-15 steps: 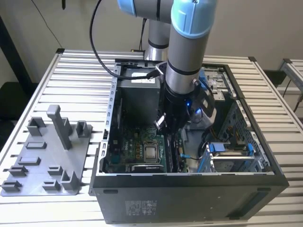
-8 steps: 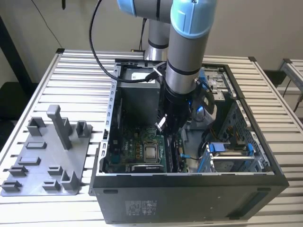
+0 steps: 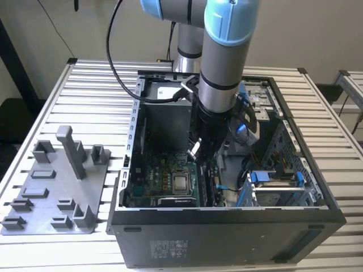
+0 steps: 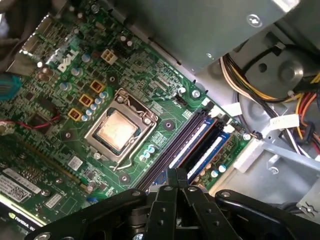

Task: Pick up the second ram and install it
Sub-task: 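Press down the second ram until it locks into place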

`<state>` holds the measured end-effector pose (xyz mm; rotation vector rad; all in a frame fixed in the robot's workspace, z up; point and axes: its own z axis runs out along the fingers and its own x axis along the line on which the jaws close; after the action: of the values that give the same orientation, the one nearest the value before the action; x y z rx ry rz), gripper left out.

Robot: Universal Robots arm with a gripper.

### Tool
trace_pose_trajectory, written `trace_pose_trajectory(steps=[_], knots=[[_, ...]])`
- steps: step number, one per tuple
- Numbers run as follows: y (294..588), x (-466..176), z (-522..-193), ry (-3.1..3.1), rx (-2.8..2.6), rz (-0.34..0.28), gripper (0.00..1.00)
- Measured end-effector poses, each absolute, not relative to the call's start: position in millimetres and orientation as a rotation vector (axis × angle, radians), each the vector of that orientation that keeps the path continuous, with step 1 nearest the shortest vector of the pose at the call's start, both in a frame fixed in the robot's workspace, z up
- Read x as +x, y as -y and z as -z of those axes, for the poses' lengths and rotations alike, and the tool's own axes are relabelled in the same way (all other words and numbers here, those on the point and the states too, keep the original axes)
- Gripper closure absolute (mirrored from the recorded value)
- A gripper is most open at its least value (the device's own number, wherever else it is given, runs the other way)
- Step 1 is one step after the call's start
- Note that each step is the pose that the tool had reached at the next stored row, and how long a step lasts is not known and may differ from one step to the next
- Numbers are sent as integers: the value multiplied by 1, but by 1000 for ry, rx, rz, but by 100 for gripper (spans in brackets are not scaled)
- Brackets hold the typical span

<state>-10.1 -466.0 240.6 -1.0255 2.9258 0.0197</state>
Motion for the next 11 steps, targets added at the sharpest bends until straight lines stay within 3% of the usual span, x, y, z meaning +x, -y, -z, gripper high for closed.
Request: trace_pose_trajectory(steps=[11], knots=[[466,-11,-240,-2840,-1244,-24,89]])
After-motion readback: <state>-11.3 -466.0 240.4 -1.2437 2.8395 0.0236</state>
